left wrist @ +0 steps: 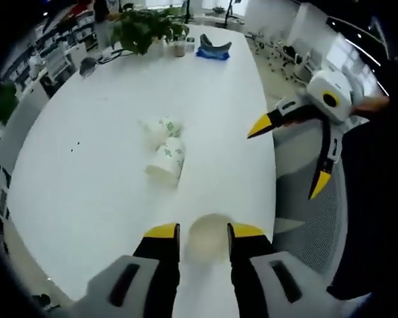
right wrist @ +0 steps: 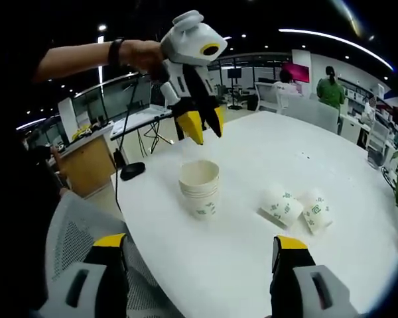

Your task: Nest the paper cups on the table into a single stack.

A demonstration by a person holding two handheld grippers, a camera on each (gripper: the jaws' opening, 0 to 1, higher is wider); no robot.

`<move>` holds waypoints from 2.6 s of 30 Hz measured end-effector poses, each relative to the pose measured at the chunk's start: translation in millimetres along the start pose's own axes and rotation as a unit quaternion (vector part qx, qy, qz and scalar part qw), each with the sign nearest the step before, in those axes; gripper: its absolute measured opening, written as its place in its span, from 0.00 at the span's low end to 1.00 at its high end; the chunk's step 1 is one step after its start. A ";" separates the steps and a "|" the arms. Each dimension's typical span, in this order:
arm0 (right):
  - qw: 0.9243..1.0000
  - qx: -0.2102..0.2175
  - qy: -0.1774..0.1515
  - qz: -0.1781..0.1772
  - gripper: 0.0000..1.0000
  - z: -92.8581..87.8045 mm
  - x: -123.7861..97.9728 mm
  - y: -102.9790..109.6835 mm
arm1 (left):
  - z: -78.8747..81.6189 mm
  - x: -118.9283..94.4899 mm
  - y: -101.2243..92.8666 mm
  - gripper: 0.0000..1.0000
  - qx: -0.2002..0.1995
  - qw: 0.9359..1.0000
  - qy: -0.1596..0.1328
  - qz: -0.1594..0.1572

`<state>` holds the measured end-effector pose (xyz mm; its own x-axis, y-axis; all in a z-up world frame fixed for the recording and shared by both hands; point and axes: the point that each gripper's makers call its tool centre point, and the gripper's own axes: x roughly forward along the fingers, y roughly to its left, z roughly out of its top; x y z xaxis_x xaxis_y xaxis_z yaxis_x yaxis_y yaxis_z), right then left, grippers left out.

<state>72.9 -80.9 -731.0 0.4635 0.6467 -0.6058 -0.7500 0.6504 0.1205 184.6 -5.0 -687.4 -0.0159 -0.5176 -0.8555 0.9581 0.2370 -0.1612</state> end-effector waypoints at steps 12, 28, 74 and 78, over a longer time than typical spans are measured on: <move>1.000 0.001 0.002 -0.005 0.91 0.5 -3.7 -1.9 | 27.3 10.1 19.9 0.42 -0.157 0.979 -0.127 -0.022; 1.000 0.005 0.008 -0.007 0.91 -3.6 -3.2 -2.6 | 26.0 30.5 7.6 0.55 -0.228 0.960 -0.157 -0.027; 0.998 0.045 0.025 -0.023 0.91 -14.3 -3.2 -14.4 | 37.9 125.3 42.8 0.36 -0.327 0.926 -0.140 -0.123; 0.998 0.048 0.026 -0.021 0.91 -14.7 -1.1 -12.9 | 40.6 129.9 37.8 0.36 -0.339 0.918 -0.145 -0.148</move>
<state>75.2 -95.8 -743.4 0.4661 0.5980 -0.6520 -0.6806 0.7132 0.1677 230.4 -96.7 -784.7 -0.0763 -0.8159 -0.5731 0.5245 0.4560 -0.7190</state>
